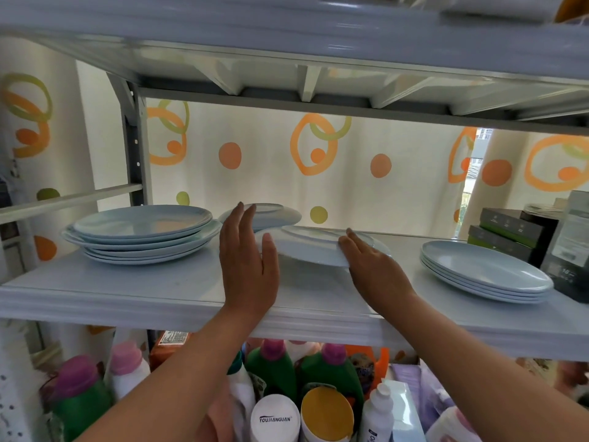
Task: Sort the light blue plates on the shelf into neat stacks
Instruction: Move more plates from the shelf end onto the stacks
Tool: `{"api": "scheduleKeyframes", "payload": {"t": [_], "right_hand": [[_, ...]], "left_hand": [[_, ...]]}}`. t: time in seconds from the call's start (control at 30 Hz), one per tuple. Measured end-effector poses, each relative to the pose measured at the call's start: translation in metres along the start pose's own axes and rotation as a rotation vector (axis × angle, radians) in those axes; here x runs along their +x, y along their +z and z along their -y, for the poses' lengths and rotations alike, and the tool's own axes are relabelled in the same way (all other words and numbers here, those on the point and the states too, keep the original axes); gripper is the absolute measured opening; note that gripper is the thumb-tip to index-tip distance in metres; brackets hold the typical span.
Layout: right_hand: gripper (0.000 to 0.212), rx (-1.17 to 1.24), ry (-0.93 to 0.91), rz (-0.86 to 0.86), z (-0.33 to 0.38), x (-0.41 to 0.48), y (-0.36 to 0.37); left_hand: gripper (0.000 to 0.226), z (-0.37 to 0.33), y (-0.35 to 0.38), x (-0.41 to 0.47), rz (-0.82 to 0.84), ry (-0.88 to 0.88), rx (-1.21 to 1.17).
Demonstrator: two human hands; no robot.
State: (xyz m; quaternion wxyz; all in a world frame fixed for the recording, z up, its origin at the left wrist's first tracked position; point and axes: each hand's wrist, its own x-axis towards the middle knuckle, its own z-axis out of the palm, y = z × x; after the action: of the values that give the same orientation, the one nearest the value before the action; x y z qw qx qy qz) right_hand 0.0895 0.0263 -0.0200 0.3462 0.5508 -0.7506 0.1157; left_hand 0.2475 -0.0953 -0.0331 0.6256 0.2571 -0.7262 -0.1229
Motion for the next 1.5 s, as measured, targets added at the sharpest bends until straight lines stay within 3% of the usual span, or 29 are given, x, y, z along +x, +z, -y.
{"api": "scheduleKeyframes", "payload": {"t": [0.13, 0.5, 0.63, 0.77, 0.9, 1.1, 1.27, 1.43, 1.5], "right_hand": [[0.051, 0.088, 0.001, -0.118, -0.005, -0.004, -0.002], [0.012, 0.568, 0.259, -0.383, -0.005, 0.016, -0.030], [0.021, 0.849, 0.479, -0.410, 0.017, 0.031, -0.038], [0.021, 1.232, 0.708, -0.319, 0.042, 0.052, -0.048], [0.051, 1.745, 0.842, -0.279, 0.067, 0.078, -0.047], [0.069, 1.717, 0.814, -0.126, 0.126, 0.108, -0.039], [0.049, 1.718, 0.787, 0.051, 0.184, 0.135, -0.039], [0.034, 1.763, 0.998, 0.211, 0.214, 0.156, -0.034], [0.031, 1.758, 0.910, 0.274, 0.221, 0.161, -0.029]], "left_hand": [[0.051, -0.001, 0.000, 0.000, -0.005, -0.015, -0.007], [0.056, -0.005, -0.002, 0.002, -0.001, -0.045, -0.039], [0.053, -0.004, -0.008, 0.007, -0.013, -0.028, -0.040], [0.048, 0.006, -0.030, 0.020, -0.057, 0.053, -0.026], [0.045, 0.022, -0.060, 0.033, -0.096, 0.083, 0.022], [0.043, 0.056, -0.115, 0.049, -0.097, 0.106, 0.167], [0.049, 0.083, -0.147, 0.052, -0.081, 0.014, 0.246], [0.048, 0.104, -0.168, 0.052, -0.081, -0.031, 0.284], [0.052, 0.112, -0.173, 0.053, -0.081, -0.038, 0.287]]}}
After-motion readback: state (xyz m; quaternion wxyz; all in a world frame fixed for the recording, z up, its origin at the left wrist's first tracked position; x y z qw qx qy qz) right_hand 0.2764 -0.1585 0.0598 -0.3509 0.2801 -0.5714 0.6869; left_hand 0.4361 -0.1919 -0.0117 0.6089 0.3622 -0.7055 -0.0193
